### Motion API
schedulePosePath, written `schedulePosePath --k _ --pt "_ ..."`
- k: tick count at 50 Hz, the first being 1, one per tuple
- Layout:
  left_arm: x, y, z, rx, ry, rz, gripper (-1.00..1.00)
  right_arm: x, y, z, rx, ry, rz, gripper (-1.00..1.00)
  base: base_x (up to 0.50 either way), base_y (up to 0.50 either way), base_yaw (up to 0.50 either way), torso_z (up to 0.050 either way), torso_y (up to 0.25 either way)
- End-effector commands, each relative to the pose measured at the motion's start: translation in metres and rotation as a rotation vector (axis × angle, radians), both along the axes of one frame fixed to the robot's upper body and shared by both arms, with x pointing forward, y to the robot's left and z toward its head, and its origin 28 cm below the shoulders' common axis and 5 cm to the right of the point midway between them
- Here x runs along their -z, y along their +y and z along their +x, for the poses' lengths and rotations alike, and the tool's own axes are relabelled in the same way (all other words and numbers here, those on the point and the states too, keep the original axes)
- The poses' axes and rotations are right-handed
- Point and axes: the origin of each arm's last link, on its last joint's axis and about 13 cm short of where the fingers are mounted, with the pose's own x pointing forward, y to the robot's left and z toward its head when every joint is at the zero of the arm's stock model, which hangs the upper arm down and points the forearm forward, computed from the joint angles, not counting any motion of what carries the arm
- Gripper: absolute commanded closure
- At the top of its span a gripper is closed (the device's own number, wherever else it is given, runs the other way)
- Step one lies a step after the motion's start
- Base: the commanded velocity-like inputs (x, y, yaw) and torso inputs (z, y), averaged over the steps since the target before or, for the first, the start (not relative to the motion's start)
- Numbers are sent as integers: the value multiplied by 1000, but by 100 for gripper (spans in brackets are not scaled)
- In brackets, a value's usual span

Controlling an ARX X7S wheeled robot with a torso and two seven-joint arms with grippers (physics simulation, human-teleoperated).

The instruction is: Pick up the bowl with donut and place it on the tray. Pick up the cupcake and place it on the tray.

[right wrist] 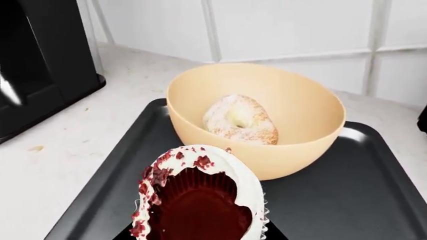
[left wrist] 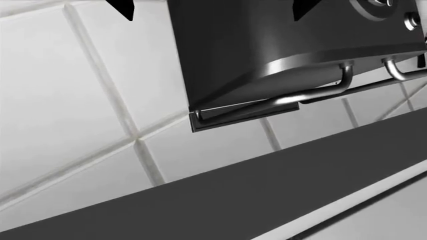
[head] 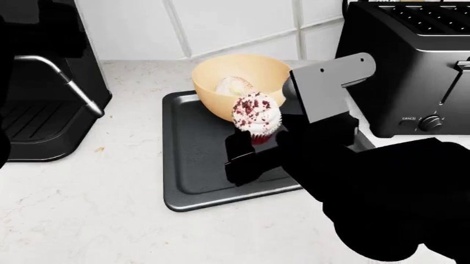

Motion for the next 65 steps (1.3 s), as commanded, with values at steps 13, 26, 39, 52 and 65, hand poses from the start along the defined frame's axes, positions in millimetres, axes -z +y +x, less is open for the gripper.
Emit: schedulePosePath --k 13,26,39,52,65 --pt "1 1 0 -2 1 -2 -100 11 12 15 -14 -13 4 100 0 0 0 0 0" --pt "1 1 0 -3 1 -3 -100 16 17 22 -5 9 -20 100 0 0 0 0 0" --pt "2 2 0 -2 2 -4 -100 19 24 29 -2 9 -10 100 0 0 0 0 0" --pt "3 3 0 -4 1 -6 -100 30 28 34 -2 55 -43 100 0 0 0 0 0" --pt "2 2 -1 -2 1 -7 -100 39 30 38 -1 80 -53 100 0 0 0 0 0"
